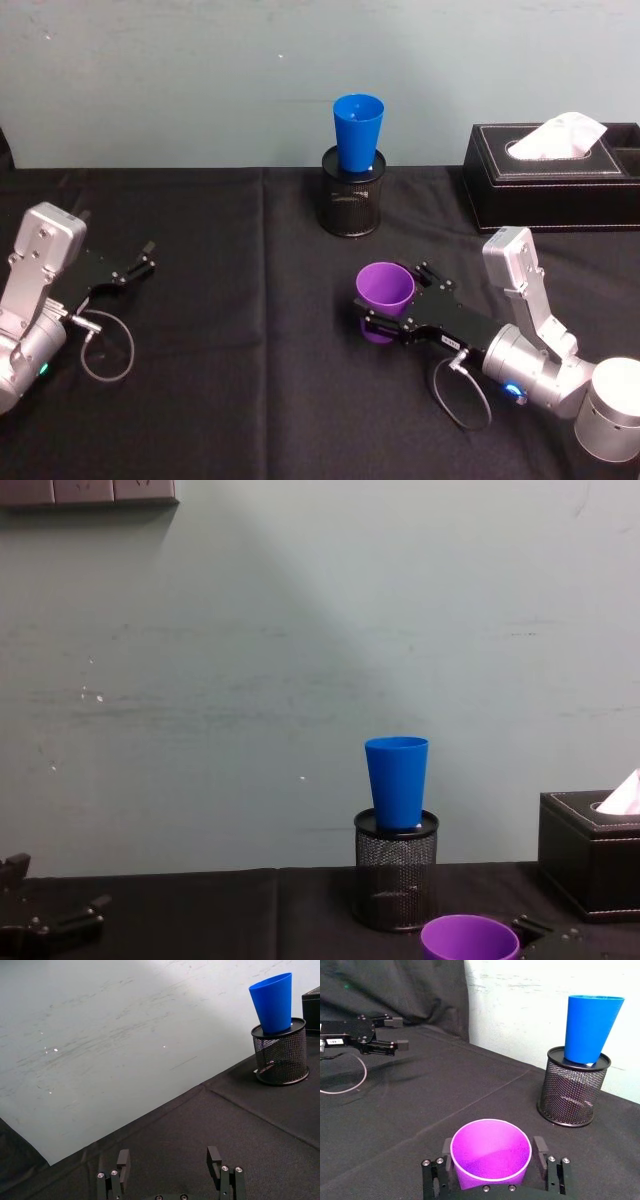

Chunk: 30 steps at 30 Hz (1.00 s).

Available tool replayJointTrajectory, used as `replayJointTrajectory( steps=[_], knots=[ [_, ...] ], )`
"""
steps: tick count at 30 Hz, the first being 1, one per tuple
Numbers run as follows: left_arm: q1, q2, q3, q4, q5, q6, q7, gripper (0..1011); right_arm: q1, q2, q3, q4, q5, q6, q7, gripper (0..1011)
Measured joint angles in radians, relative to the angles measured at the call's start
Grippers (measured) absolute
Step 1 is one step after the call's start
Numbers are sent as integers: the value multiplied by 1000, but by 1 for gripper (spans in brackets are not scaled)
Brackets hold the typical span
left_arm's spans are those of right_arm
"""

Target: Pick up one cup with a gripper and tap it against the other cup.

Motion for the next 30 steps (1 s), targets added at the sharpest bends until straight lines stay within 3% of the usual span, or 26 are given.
replayJointTrajectory(
  steps=[10,30],
  knots=[
    [0,0,0,0,0,0,0,1000,-1,1,-1,-2,0,0,-2,789],
    [0,0,0,0,0,0,0,1000,-2,4,2,-11,0,2,5,733]
  ],
)
